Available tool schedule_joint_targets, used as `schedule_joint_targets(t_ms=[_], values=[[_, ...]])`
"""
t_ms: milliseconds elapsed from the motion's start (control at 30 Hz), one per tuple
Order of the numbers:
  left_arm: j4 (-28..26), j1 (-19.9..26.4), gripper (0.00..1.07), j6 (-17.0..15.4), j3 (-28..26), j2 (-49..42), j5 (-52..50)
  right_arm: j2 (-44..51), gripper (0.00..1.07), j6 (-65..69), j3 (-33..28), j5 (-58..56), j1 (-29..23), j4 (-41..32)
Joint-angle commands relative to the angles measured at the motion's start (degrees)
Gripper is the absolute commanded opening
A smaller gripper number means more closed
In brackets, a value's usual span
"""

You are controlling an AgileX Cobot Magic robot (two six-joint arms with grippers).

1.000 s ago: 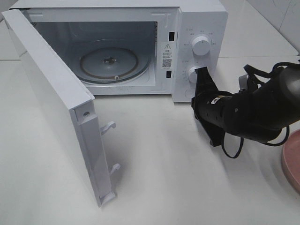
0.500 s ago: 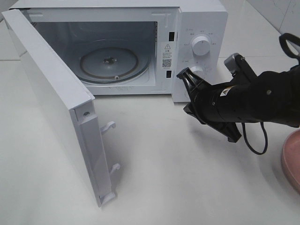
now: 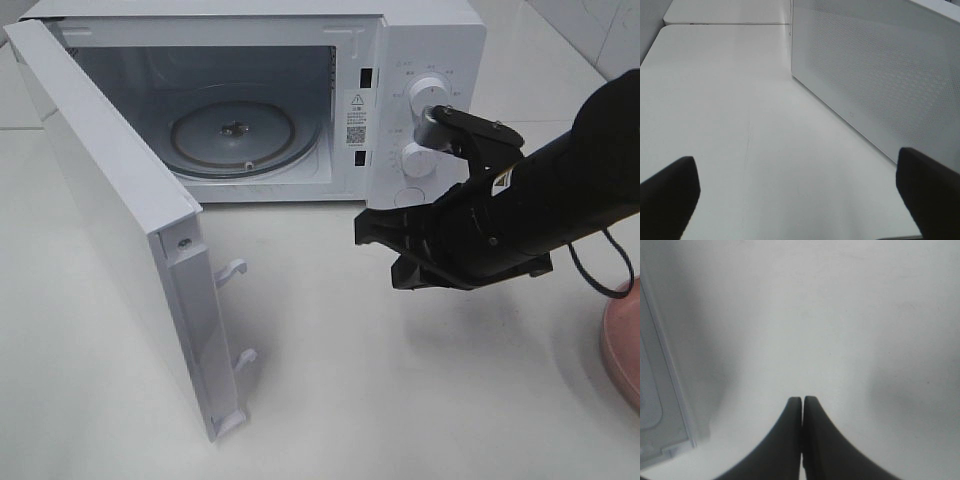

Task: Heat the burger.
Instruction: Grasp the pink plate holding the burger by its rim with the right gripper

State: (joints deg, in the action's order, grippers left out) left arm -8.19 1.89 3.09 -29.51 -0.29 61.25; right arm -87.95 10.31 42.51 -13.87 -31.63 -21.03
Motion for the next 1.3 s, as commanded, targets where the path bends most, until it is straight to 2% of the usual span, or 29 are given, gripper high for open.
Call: schedule_joint_targets(t_ms=[33, 167, 233, 333, 400, 500, 533, 567, 600, 633, 667, 700, 733, 767, 800, 833, 867, 933, 1300], values=[[-0.5, 0.2, 1.0, -0.2, 0.0, -0.3, -0.2, 2.4, 0.02, -10.3, 2.1, -8.9, 0.3, 5.3], [-0.5, 0.2, 1.0, -0.2, 0.0, -0.3, -0.2, 3.1, 0.03, -11.7, 3.2, -14.7, 0.3, 8.1], [-0.5, 0.2, 1.0, -0.2, 0.0, -0.3, -0.2, 3.4, 0.05, -11.7, 4.3, -23.5, 0.3, 10.6], [-0.5, 0.2, 1.0, -0.2, 0.0, -0.3, -0.2, 3.4, 0.06, -11.7, 4.5, -25.3, 0.3, 11.4], [-0.5, 0.2, 1.0, -0.2, 0.0, -0.3, -0.2, 3.4, 0.13, -11.8, 4.6, -31.6, 2.1, 12.9], [-0.5, 0.2, 1.0, -0.2, 0.0, -0.3, -0.2, 3.4, 0.16, -11.9, 4.6, -32.9, 3.0, 13.3], [-0.5, 0.2, 1.0, -0.2, 0.0, -0.3, -0.2, 3.4, 0.23, -12.0, 4.6, -35.3, 4.5, 14.8], [-0.5, 0.2, 1.0, -0.2, 0.0, -0.3, -0.2, 3.6, 0.34, -12.0, 4.6, -36.7, 6.1, 16.4], [-0.5, 0.2, 1.0, -0.2, 0.0, -0.3, -0.2, 3.6, 0.34, -12.0, 4.6, -36.7, 6.1, 16.4], [-0.5, 0.2, 1.0, -0.2, 0.0, -0.3, -0.2, 4.0, 0.42, -12.0, 4.6, -37.1, 6.9, 17.4], [-0.5, 0.2, 1.0, -0.2, 0.0, -0.3, -0.2, 4.9, 0.56, -12.0, 4.6, -37.1, 8.2, 18.9], [-0.5, 0.2, 1.0, -0.2, 0.0, -0.3, -0.2, 4.9, 0.56, -12.0, 4.6, -37.1, 8.2, 18.9], [-0.5, 0.2, 1.0, -0.2, 0.0, -0.3, -0.2, 5.5, 0.65, -12.0, 4.6, -37.1, 9.0, 19.5], [-0.5, 0.2, 1.0, -0.2, 0.0, -0.3, -0.2, 6.8, 0.8, -12.0, 4.6, -37.1, 10.2, 21.0], [-0.5, 0.2, 1.0, -0.2, 0.0, -0.3, -0.2, 6.8, 0.8, -12.0, 4.6, -37.1, 10.2, 21.0], [-0.5, 0.2, 1.0, -0.2, 0.0, -0.3, -0.2, 7.6, 0.93, -12.0, 4.6, -37.1, 11.7, 21.8], [-0.5, 0.2, 1.0, -0.2, 0.0, -0.3, -0.2, 7.6, 0.93, -12.0, 4.6, -37.1, 11.7, 21.8], [-0.5, 0.2, 1.0, -0.2, 0.0, -0.3, -0.2, 7.8, 1.02, -11.9, 4.5, -37.1, 14.4, 22.7], [-0.5, 0.2, 1.0, -0.2, 0.0, -0.3, -0.2, 7.2, 0.99, -8.6, 4.4, -34.5, 23.4, 25.3]])
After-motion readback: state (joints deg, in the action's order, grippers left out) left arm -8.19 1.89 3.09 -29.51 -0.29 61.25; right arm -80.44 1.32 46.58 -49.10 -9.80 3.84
